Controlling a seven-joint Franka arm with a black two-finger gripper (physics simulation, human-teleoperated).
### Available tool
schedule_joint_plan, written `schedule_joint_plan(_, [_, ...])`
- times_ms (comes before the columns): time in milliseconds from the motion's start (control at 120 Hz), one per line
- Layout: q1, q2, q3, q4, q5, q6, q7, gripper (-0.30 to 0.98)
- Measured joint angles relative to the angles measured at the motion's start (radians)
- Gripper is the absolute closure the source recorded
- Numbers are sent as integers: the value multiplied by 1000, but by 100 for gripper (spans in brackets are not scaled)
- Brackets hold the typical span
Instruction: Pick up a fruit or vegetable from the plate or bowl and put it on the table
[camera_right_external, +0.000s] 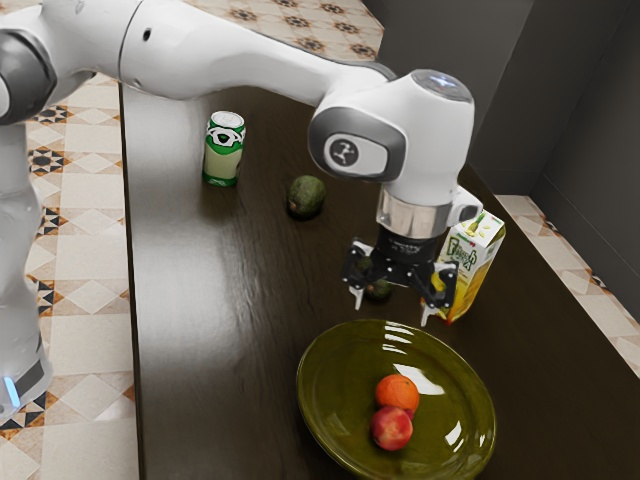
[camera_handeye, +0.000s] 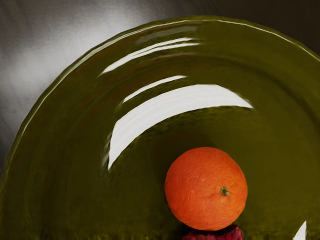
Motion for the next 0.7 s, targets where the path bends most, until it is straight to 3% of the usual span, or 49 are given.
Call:
schedule_joint_plan(208, [-48, 25, -1, -14, 0, 6, -83, 0])
schedule_joint_plan(467, [63, 53, -2, 41, 14, -1, -153, 0])
schedule_joint_plan(700, [-26, 76, -2, 89, 47, -35, -202, 0])
